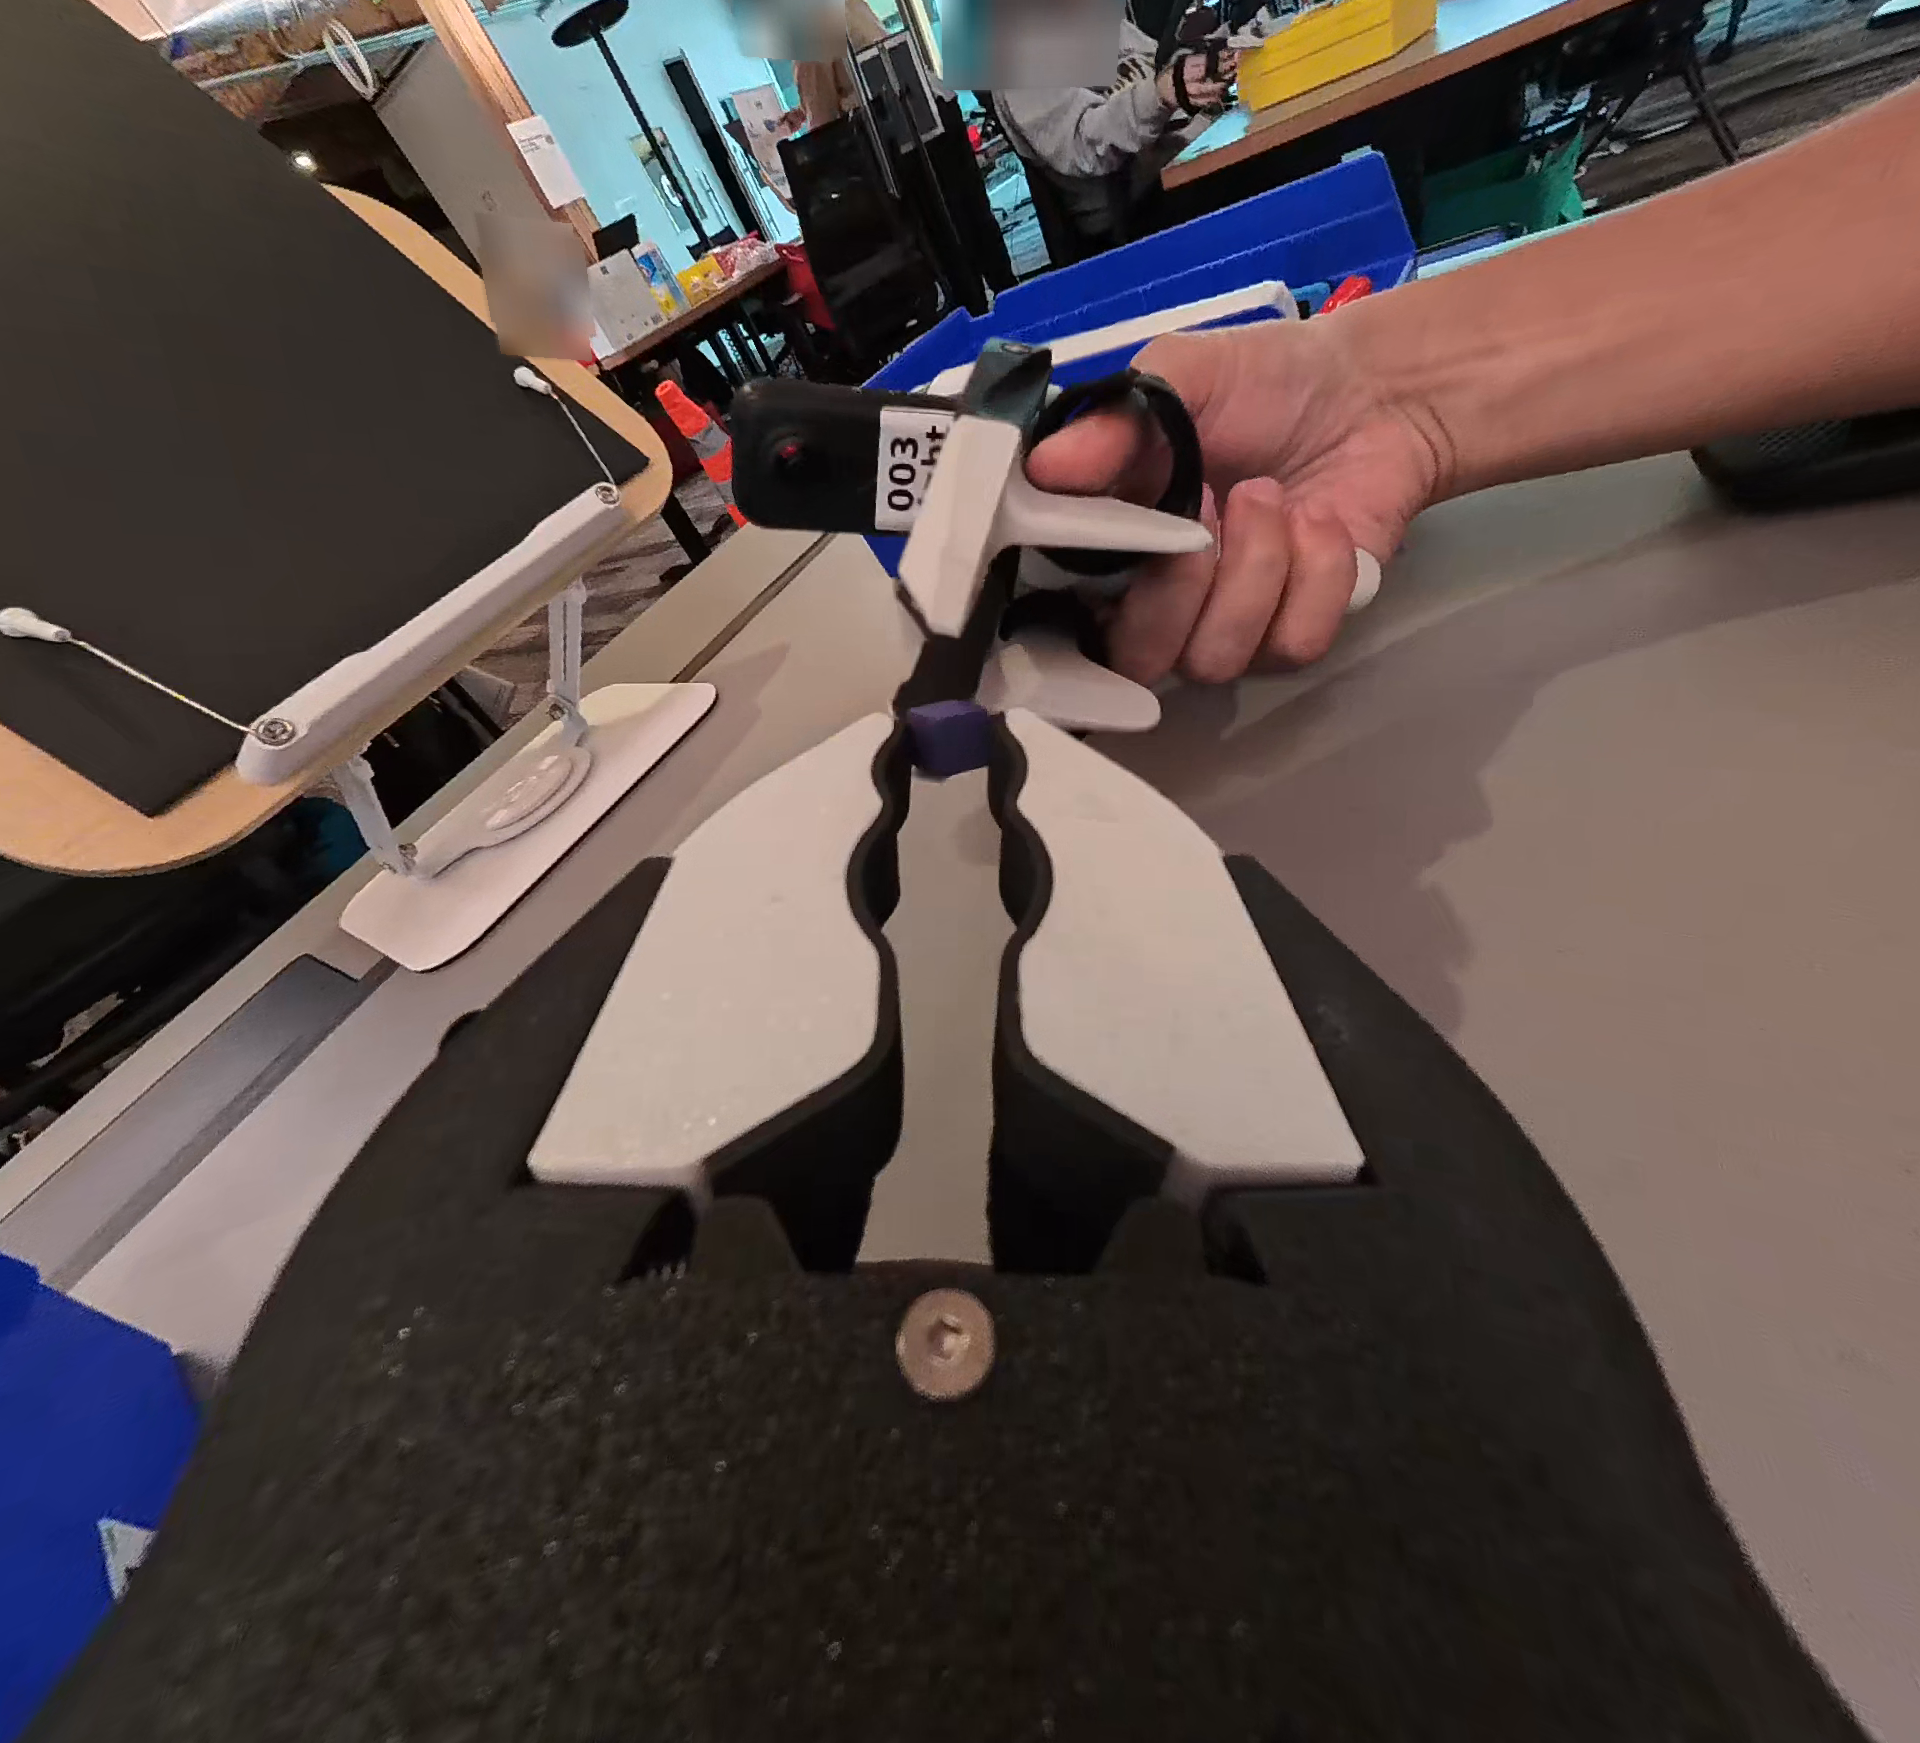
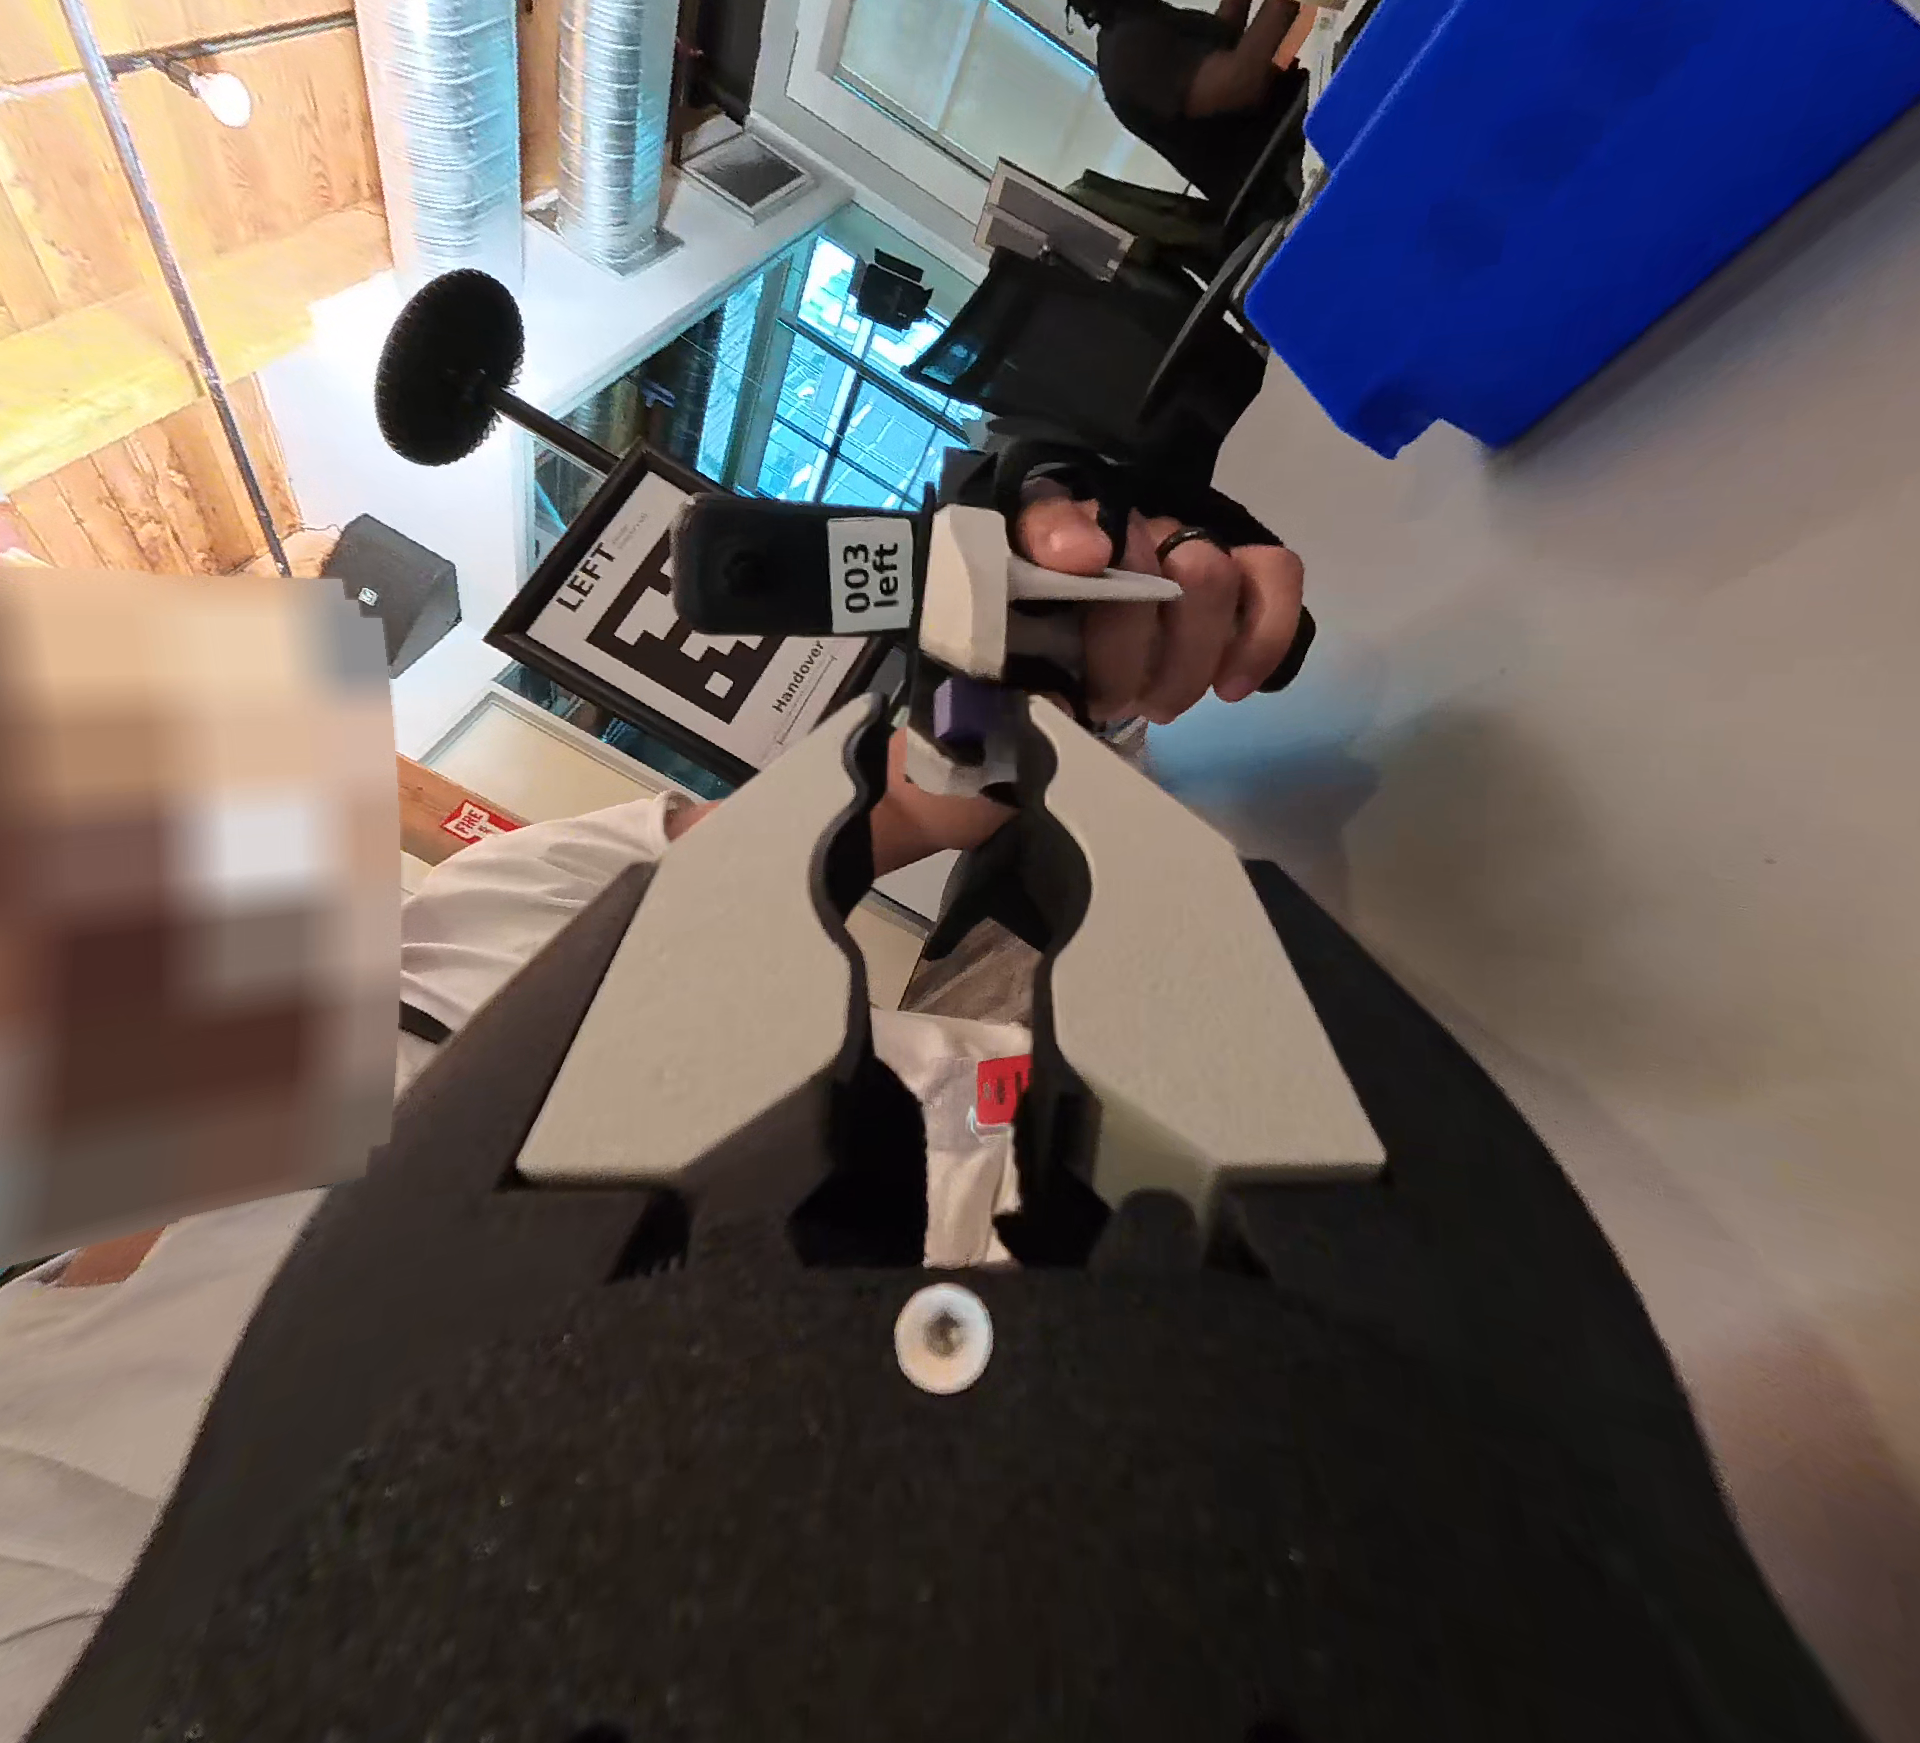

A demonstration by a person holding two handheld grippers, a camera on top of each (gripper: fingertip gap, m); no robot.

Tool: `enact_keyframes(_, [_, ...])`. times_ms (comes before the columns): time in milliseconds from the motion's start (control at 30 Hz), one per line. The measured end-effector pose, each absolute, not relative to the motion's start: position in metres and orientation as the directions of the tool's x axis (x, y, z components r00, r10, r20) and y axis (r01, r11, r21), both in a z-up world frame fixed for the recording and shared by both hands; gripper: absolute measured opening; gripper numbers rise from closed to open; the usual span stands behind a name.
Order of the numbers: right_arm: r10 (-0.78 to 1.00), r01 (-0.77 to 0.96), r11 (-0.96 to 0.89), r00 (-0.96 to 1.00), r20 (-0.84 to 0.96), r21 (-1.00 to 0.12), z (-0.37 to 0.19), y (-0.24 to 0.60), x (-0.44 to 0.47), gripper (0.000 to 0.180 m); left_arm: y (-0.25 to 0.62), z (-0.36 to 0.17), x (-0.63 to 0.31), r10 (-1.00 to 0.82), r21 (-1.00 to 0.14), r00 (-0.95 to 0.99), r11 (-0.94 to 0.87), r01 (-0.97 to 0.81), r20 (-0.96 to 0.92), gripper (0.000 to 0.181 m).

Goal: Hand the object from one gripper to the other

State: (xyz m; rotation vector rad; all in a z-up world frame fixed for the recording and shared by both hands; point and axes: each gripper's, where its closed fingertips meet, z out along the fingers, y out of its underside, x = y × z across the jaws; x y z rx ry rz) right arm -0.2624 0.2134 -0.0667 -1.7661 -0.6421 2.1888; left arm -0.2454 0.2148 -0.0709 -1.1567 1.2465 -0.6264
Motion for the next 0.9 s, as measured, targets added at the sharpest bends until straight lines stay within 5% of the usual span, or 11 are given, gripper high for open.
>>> enact_keyframes(333, [0.459,0.098,-0.869,-0.206,-0.864,-0.485,-0.076,0.210,-0.272,0.012,0.214,-0.078,-0.242,-0.885,-0.915,0.264,0.327,-0.236,-0.384,0.014])
enact_keyframes(533, [0.572,0.095,-0.819,0.069,-0.817,-0.565,-0.105,0.238,-0.253,0.011,0.218,-0.084,-0.243,-0.886,-0.919,0.286,0.292,-0.265,-0.364,0.016])
enact_keyframes(600, [0.684,0.107,-0.720,0.280,-0.674,-0.686,-0.117,0.261,-0.233,0.011,0.220,-0.083,-0.245,-0.899,-0.936,0.302,0.245,-0.252,-0.316,0.019])
enact_keyframes(733, [0.862,0.299,-0.216,0.505,-0.038,-0.930,-0.103,0.284,-0.212,0.011,0.235,-0.091,-0.248,-0.930,-0.974,0.366,-0.045,-0.223,-0.041,0.020])
enact_keyframes(900, [0.748,0.539,0.287,0.390,0.537,-0.792,-0.089,0.261,-0.241,0.011,0.244,-0.083,-0.249,-0.866,-0.913,0.365,-0.398,-0.089,0.342,0.020])
